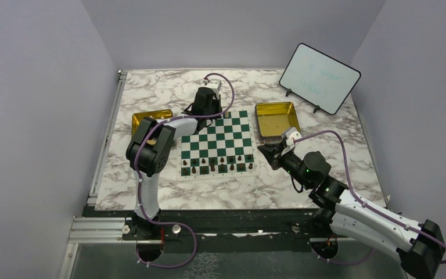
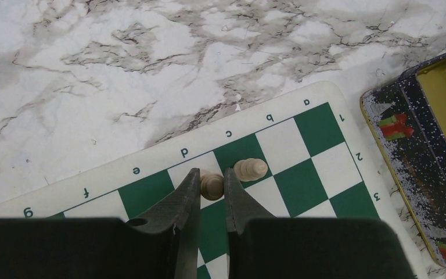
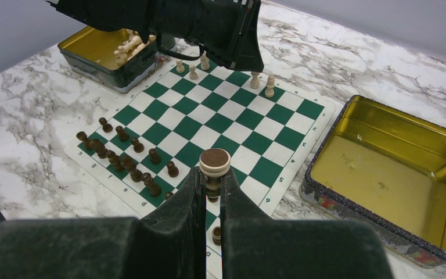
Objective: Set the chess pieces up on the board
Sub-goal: Place the chess piece on the chessboard.
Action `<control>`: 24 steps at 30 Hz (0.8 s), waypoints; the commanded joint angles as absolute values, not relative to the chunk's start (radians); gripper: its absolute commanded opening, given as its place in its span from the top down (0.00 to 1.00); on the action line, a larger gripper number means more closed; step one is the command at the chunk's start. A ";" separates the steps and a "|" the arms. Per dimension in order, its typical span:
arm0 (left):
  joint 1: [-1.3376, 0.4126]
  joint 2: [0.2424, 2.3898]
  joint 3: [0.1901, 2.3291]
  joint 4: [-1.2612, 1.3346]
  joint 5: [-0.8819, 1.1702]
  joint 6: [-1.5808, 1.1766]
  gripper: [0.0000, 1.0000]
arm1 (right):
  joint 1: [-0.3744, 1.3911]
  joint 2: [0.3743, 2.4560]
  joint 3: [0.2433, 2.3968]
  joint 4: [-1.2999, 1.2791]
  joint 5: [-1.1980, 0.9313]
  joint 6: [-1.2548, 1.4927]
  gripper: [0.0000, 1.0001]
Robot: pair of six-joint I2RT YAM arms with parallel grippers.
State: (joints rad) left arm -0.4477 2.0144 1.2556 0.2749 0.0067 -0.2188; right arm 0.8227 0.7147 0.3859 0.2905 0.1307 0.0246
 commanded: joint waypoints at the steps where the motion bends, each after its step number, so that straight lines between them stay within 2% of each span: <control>1: -0.456 2.032 1.273 0.295 -0.010 -0.207 0.89 | 0.817 0.702 0.405 0.285 0.153 0.009 0.93; 8: -0.456 2.035 1.270 0.295 -0.006 -0.206 0.88 | 0.818 0.710 0.405 0.291 0.150 0.009 0.92; 18: -0.456 1.967 1.278 0.247 -0.009 -0.215 0.67 | 0.818 0.717 0.405 0.286 0.141 0.025 0.92; 24: -0.454 1.901 1.286 0.192 -0.004 -0.243 0.59 | 0.818 0.717 0.407 0.282 0.127 0.043 0.92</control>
State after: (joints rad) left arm -0.4477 1.9968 1.2556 0.2260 0.0067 -0.2222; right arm 0.8227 0.7197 0.3859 0.2905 0.1303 0.0273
